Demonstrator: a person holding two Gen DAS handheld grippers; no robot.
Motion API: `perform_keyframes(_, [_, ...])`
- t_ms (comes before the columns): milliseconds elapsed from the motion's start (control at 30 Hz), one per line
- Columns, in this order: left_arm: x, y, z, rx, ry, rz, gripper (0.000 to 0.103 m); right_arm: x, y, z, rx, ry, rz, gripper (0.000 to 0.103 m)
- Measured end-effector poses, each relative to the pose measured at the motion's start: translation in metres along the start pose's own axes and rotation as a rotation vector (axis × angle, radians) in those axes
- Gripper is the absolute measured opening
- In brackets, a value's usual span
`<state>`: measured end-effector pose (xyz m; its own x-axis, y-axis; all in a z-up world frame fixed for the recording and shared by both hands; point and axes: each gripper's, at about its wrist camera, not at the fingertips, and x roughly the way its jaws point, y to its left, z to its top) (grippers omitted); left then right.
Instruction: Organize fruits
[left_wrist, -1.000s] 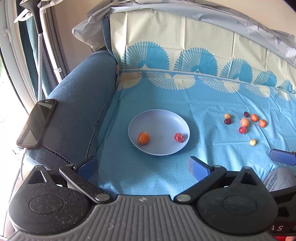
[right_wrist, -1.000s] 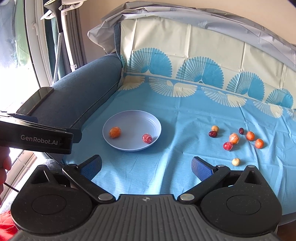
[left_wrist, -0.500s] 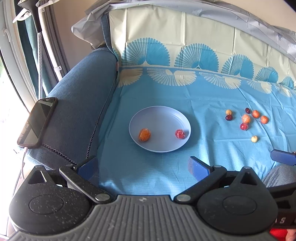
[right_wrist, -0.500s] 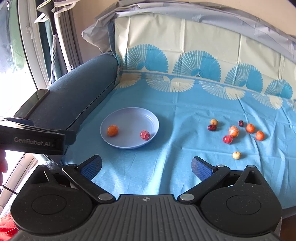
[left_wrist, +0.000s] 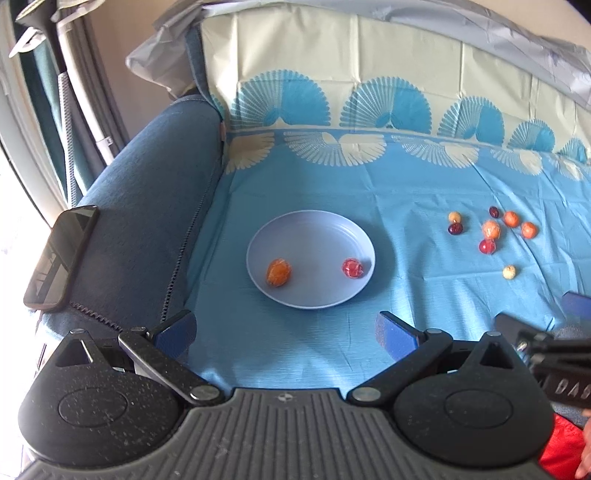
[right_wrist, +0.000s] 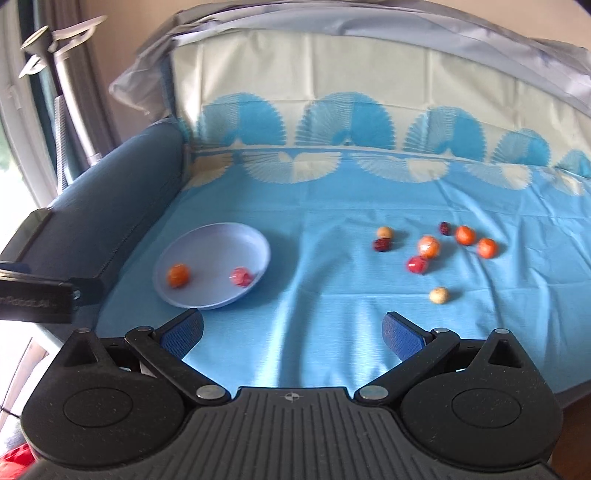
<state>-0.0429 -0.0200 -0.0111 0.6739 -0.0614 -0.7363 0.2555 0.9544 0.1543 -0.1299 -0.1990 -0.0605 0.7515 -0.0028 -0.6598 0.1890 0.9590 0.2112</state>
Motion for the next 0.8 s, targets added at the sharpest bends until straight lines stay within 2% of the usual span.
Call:
perform_keyframes(100, [0.012, -0.012, 0.007, 0.016, 0.025, -0.006, 0.103, 0.004, -0.021, -0.005, 0.057, -0.017, -0.05, 0.102])
perform_keyframes(267, [0.034, -0.039, 0.025, 0.02, 0.043, -0.03, 0.103, 0.021, -0.061, -0.006, 0.143, 0.014, -0.11, 0.102])
perform_keyframes(500, [0.082, -0.087, 0.056, 0.076, 0.056, -0.053, 0.103, 0.06, -0.108, -0.002, 0.205, 0.011, -0.185, 0.102])
perform_keyframes(700, [0.137, -0.132, 0.085, 0.115, 0.074, -0.136, 0.103, 0.105, -0.131, 0.006, 0.185, -0.001, -0.227, 0.102])
perform_keyframes(800, [0.17, -0.161, 0.099, 0.164, 0.07, -0.166, 0.103, 0.135, -0.141, 0.012, 0.134, -0.052, -0.185, 0.102])
